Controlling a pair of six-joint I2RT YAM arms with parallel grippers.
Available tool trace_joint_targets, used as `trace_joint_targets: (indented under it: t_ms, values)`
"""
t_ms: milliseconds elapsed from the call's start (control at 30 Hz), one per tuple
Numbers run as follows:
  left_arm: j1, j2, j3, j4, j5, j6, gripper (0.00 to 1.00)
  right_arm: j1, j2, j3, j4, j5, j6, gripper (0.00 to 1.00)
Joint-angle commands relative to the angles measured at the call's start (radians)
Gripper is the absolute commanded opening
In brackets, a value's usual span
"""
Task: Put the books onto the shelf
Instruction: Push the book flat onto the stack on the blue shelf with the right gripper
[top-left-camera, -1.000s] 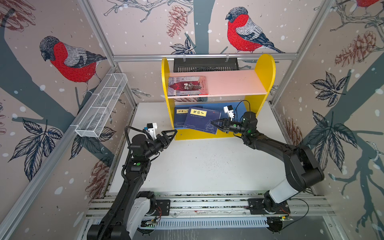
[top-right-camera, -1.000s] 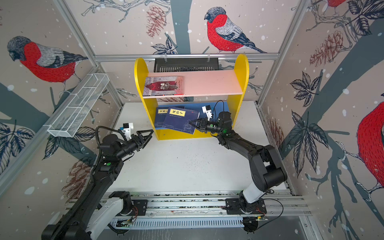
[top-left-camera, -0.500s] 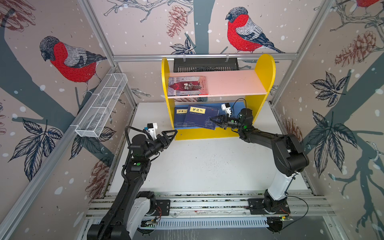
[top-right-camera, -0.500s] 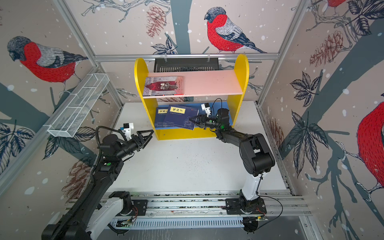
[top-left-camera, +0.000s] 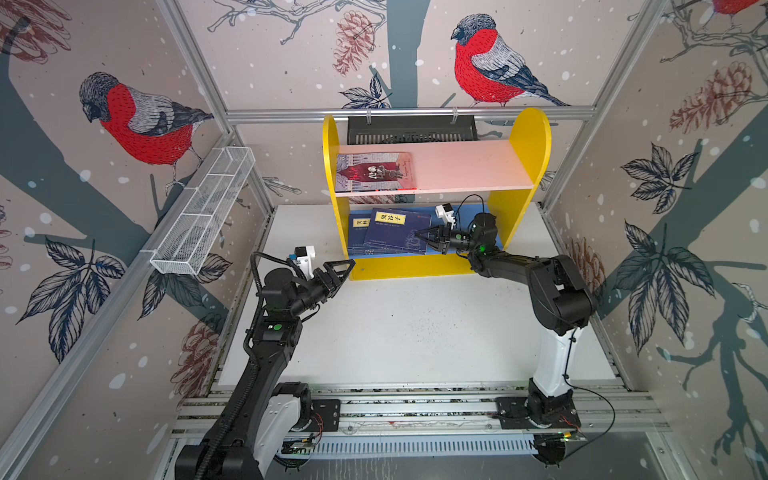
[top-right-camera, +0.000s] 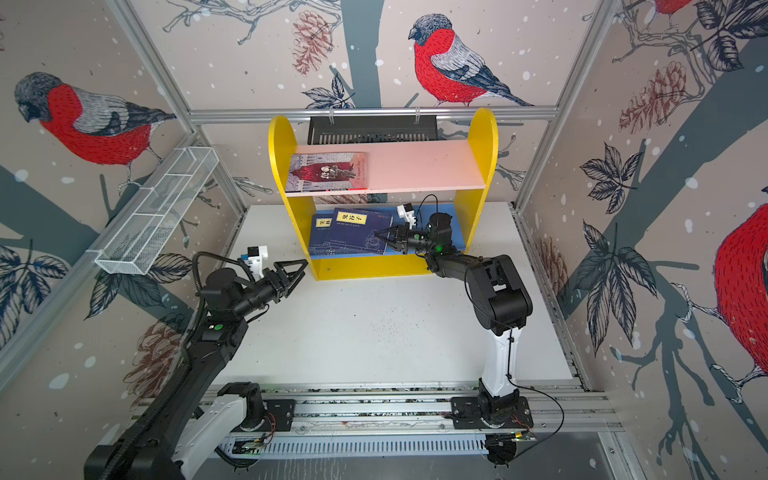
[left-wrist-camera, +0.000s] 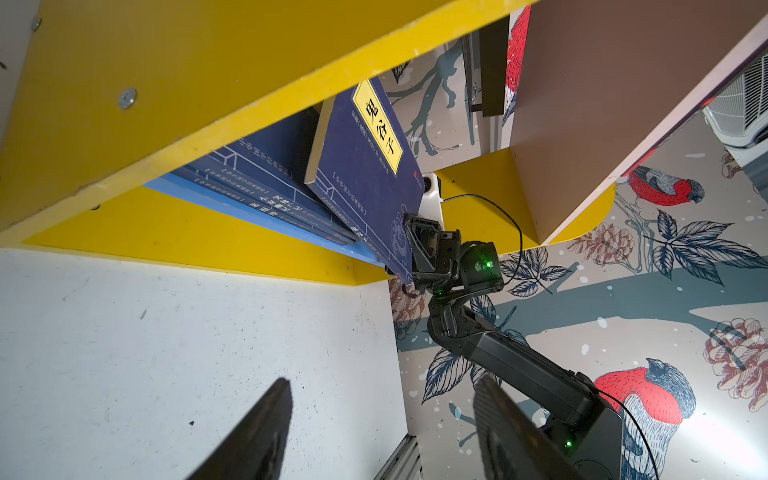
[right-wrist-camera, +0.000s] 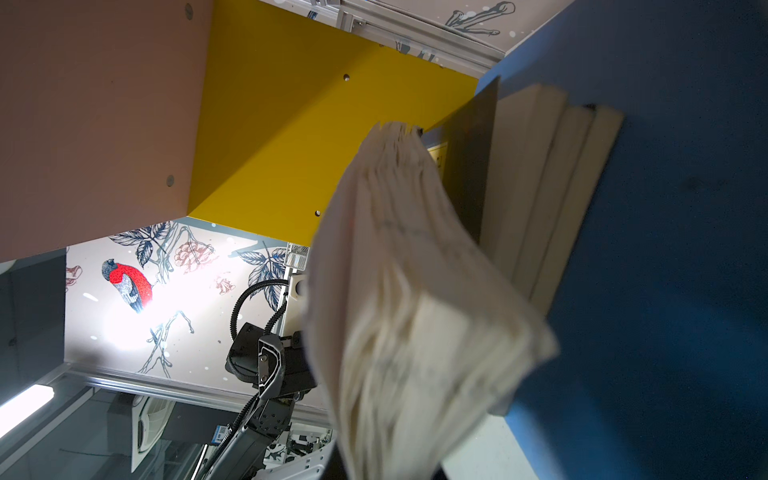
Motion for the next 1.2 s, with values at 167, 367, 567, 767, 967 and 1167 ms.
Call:
trace_joint_targets:
  t_ms: [167, 367, 567, 767, 967, 1167]
  values:
    - [0.002, -0.009, -0.007, 0.04, 0.01, 0.005, 0.7, 0.004, 0.013, 0.112, -0.319, 0.006, -0.244, 0.04]
    - [0.002, -0.011, -0.011, 0.04, 0.011, 0.002, 0.7, 0.001, 0.037, 0.196, -0.509, 0.025, -0.354, 0.06]
    - [0.003, -0.022, -0.019, 0.042, 0.013, 0.0, 0.7, 0.003, 0.069, 0.284, -0.703, 0.046, -0.467, 0.16]
    - [0.002, -0.033, -0.028, 0.047, 0.013, -0.008, 0.7, -0.002, 0.062, 0.288, -0.755, 0.078, -0.502, 0.39]
    - [0.002, -0.041, -0.034, 0.05, 0.013, -0.013, 0.7, -0.006, 0.004, 0.232, -0.719, 0.129, -0.473, 0.5]
    - [0.003, -0.049, -0.041, 0.054, 0.013, -0.018, 0.7, -0.009, -0.069, 0.14, -0.669, 0.179, -0.423, 0.52]
